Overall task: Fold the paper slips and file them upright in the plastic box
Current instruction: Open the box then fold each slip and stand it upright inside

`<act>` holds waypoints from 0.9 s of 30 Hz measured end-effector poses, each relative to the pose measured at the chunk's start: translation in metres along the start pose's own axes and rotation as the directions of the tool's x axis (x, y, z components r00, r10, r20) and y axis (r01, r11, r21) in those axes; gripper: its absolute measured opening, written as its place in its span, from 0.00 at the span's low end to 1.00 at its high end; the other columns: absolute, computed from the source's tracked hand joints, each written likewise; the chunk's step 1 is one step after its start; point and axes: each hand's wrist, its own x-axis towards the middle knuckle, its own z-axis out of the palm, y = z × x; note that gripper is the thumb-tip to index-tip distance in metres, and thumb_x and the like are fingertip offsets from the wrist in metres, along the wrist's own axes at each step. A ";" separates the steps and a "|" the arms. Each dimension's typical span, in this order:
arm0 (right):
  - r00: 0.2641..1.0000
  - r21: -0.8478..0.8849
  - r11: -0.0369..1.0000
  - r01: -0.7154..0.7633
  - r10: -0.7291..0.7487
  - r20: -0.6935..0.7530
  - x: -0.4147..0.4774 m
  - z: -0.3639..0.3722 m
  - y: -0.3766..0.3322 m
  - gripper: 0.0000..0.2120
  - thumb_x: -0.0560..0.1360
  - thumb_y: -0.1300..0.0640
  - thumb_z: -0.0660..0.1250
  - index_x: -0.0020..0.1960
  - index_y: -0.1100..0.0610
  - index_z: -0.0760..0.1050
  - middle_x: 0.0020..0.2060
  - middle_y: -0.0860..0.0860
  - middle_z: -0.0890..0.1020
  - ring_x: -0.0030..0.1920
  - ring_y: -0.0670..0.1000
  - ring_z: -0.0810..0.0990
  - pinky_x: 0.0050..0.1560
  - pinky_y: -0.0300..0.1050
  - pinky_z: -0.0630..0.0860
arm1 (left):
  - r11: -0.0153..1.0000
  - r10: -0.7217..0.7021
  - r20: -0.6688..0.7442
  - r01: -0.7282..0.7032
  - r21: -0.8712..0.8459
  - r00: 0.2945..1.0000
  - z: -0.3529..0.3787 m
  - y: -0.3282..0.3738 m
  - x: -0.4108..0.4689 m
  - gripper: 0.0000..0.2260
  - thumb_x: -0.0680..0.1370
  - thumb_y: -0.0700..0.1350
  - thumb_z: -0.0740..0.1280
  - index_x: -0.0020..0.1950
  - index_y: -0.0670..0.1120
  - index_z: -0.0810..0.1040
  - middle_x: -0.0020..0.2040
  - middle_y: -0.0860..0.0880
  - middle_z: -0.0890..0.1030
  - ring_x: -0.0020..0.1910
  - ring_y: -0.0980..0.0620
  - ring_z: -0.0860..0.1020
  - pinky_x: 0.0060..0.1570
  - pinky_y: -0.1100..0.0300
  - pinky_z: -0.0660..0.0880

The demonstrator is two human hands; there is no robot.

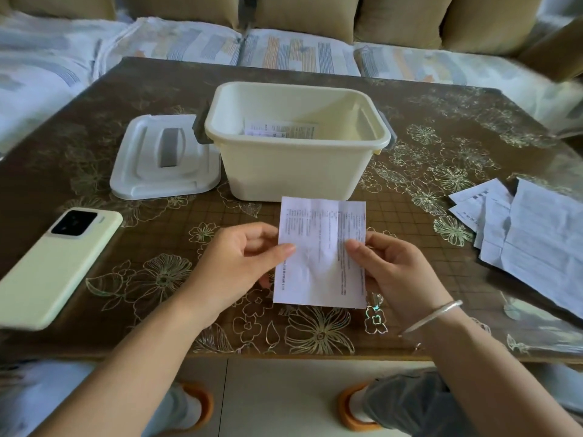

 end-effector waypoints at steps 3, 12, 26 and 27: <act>0.999 -0.035 0.998 -0.044 0.045 0.025 0.001 -0.002 0.004 0.08 0.76 0.58 0.65 0.52 0.59 0.80 0.42 0.53 0.86 0.44 0.51 0.85 0.39 0.42 0.82 | 0.997 -0.073 -0.011 0.073 0.010 0.997 -0.001 -0.001 0.000 0.04 0.77 0.43 0.70 0.51 0.46 0.82 0.43 0.50 0.86 0.43 0.46 0.83 0.34 0.60 0.76; 0.981 -0.064 0.989 -0.133 0.141 0.135 0.008 -0.010 0.011 0.16 0.68 0.53 0.69 0.51 0.63 0.79 0.43 0.56 0.86 0.43 0.54 0.85 0.37 0.42 0.81 | 0.978 -0.205 0.063 0.207 -0.024 0.977 -0.007 -0.005 -0.002 0.04 0.76 0.39 0.70 0.50 0.40 0.81 0.43 0.46 0.86 0.43 0.50 0.85 0.39 0.61 0.81; 0.918 0.125 0.984 -0.130 0.071 0.391 0.013 -0.016 0.000 0.08 0.67 0.61 0.66 0.37 0.56 0.85 0.36 0.57 0.84 0.32 0.49 0.81 0.29 0.37 0.79 | 0.953 -0.136 0.208 0.185 -0.239 0.969 -0.017 -0.001 -0.004 0.24 0.79 0.28 0.57 0.39 0.48 0.87 0.42 0.49 0.86 0.40 0.57 0.83 0.37 0.68 0.77; 0.917 0.118 0.985 -0.129 0.073 0.391 0.014 -0.016 -0.001 0.10 0.69 0.63 0.64 0.35 0.57 0.84 0.37 0.57 0.84 0.32 0.49 0.81 0.28 0.36 0.78 | 0.958 -0.131 0.209 0.178 -0.225 0.969 -0.017 -0.001 -0.004 0.25 0.79 0.28 0.56 0.38 0.48 0.87 0.43 0.48 0.86 0.42 0.56 0.83 0.38 0.68 0.77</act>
